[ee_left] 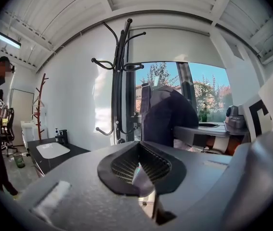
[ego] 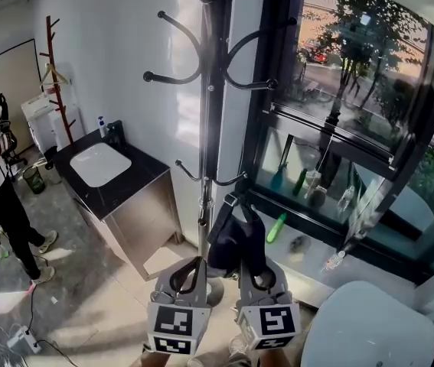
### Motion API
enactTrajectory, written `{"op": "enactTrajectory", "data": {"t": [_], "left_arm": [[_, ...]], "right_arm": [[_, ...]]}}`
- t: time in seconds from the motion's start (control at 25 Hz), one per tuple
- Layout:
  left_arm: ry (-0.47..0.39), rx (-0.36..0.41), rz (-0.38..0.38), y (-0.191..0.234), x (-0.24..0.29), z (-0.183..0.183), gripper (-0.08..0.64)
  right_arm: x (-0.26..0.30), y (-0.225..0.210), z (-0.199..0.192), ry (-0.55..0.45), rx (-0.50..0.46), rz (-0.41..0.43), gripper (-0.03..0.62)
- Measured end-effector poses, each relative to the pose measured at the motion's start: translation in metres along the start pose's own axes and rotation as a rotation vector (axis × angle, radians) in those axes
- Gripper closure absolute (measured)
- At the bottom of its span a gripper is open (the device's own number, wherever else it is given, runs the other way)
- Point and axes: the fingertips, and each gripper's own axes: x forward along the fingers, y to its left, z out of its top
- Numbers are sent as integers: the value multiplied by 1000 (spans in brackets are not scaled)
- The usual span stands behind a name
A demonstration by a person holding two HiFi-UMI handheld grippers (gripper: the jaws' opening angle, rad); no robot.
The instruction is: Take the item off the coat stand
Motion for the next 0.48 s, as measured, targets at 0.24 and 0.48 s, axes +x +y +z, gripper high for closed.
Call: {"op": "enactTrajectory", "data": {"t": [0.24, 0.48], "left_arm": [[-3, -1, 2, -3, -3, 0, 555], [-2, -3, -1, -8, -4, 0, 557]], "right_arm": [[-4, 1, -2, 4, -2, 7, 580], [-5, -1, -2, 8, -2, 8, 580]]}}
